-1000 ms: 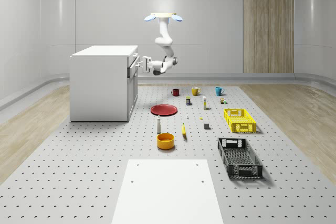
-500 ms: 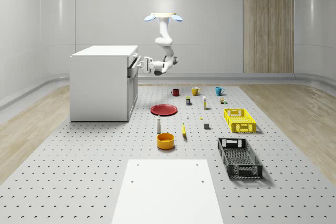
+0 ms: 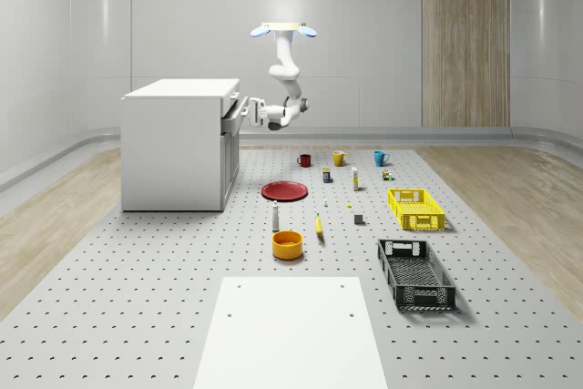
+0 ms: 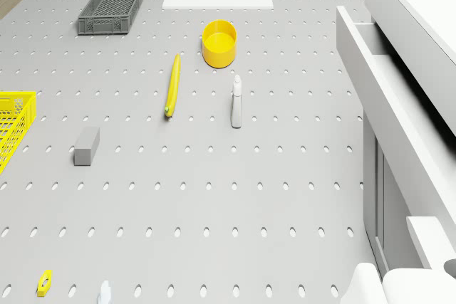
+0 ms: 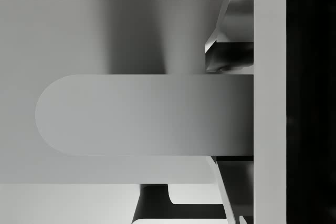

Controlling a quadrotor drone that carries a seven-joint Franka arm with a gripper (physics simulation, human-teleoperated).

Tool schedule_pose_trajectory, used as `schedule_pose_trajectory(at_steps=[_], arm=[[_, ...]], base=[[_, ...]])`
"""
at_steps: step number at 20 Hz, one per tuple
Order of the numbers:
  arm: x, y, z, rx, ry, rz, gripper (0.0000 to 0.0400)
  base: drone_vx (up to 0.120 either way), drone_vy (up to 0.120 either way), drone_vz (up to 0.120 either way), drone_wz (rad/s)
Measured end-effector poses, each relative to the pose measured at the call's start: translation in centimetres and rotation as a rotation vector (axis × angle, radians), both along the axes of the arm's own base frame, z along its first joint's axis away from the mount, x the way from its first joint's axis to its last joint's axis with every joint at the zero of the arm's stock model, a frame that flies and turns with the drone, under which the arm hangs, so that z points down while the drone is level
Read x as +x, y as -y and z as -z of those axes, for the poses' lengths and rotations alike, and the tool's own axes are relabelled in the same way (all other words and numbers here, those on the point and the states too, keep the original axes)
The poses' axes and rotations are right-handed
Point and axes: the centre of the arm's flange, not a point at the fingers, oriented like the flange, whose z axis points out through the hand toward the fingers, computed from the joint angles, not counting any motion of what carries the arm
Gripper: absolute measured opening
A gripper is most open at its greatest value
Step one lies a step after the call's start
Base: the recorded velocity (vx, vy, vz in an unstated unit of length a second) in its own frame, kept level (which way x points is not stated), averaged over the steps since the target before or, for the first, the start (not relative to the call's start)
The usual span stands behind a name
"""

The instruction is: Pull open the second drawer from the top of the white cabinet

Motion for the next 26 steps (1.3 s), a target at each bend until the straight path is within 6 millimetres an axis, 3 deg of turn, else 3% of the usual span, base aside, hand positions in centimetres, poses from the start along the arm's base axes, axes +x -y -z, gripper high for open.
schedule_pose_trajectory(at_steps=[6, 26], arm=[[0.1, 1.3, 0.2, 0.001, 0.013, 0.000, 0.0117], [0.0, 7.0, 0.1, -0.005, -0.006, -0.001, 0.0125]], base=[[0.000, 0.000, 0.000, 0.000], [0.000, 0.000, 0.000, 0.000]])
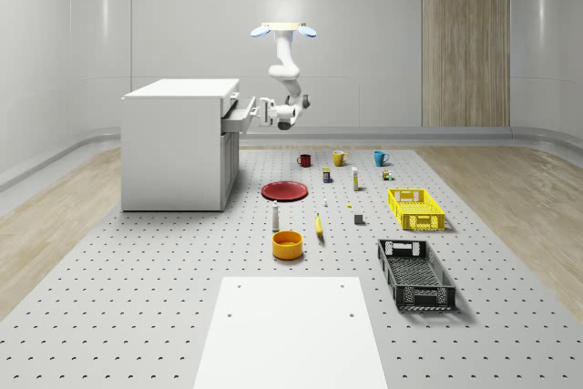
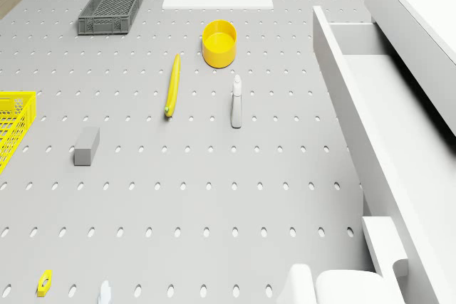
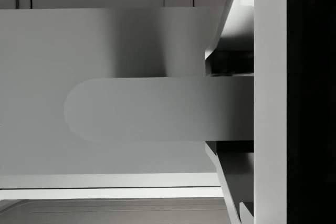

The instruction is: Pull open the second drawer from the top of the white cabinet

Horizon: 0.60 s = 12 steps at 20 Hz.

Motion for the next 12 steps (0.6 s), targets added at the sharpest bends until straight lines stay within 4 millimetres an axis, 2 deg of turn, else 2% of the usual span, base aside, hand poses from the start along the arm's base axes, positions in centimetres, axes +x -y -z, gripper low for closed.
schedule_pose_trajectory(at_steps=[1, 3, 7, 12], arm=[[0.0, 0.2, 0.0, 0.000, 0.002, 0.000, 0.0124], [-0.2, 0.8, -0.6, -0.013, -0.022, 0.000, 0.0174], [-0.1, 2.4, -0.3, -0.008, -0.004, 0.000, 0.0146], [-0.1, 4.2, -0.1, -0.003, 0.002, 0.000, 0.0132]], base=[[0.000, 0.000, 0.000, 0.000], [0.000, 0.000, 0.000, 0.000], [0.000, 0.000, 0.000, 0.000], [0.000, 0.000, 0.000, 0.000]])
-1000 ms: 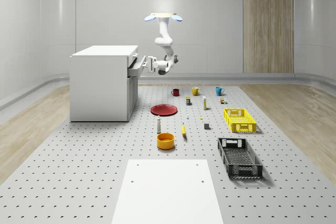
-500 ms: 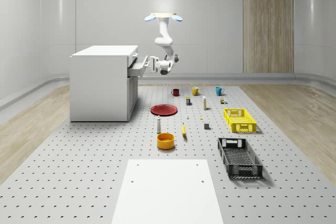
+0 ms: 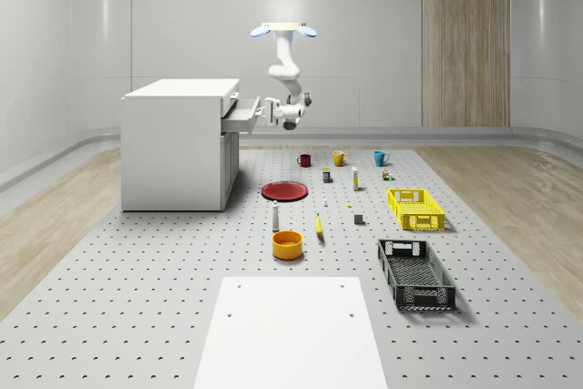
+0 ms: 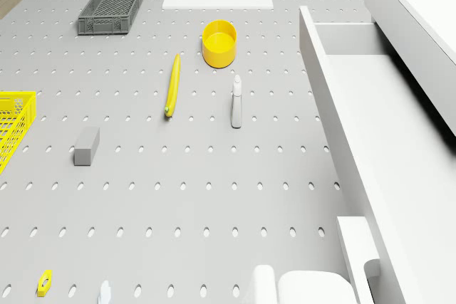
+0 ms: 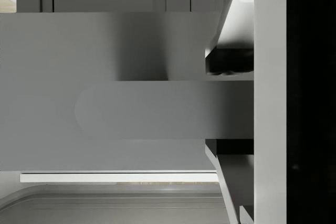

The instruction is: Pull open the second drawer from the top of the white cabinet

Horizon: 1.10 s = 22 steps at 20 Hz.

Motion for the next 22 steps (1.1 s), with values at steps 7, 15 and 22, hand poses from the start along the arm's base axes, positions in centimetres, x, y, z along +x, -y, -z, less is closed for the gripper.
schedule_pose_trajectory(at_steps=[7, 15, 22], arm=[[0.0, 2.8, 0.1, 0.002, 0.001, 0.000, 0.0127], [-0.1, 5.5, -0.2, -0.004, -0.006, 0.001, 0.0144], [0.0, 7.3, 0.0, 0.005, 0.004, 0.001, 0.0249]], base=[[0.000, 0.000, 0.000, 0.000], [0.000, 0.000, 0.000, 0.000], [0.000, 0.046, 0.000, 0.000]])
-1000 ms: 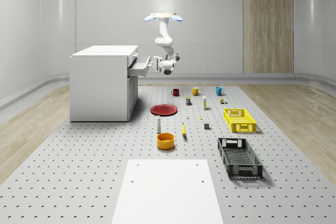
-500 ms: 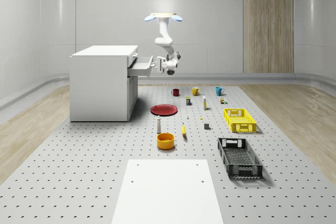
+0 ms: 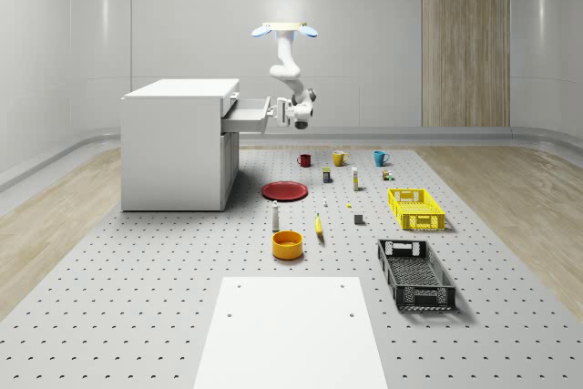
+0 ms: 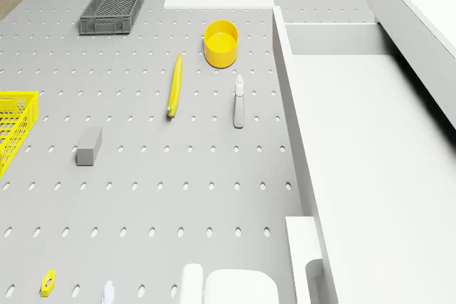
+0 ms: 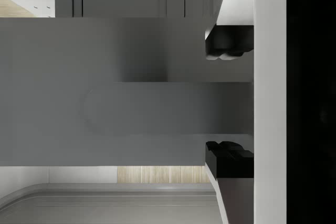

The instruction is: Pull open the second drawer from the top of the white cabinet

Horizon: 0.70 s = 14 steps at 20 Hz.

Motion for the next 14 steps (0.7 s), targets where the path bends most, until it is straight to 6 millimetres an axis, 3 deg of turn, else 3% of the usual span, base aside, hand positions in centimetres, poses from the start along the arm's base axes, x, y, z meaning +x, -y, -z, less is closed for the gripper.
schedule_pose_trajectory(at_steps=[5, 14], arm=[[0.03, 0.37, 0.04, 0.003, 0.002, 0.000, 0.0285], [0.04, 0.53, 0.07, 0.004, 0.003, 0.000, 0.0298]], base=[[0.000, 0.112, 0.000, 0.000], [0.000, 0.000, 0.000, 0.000]])
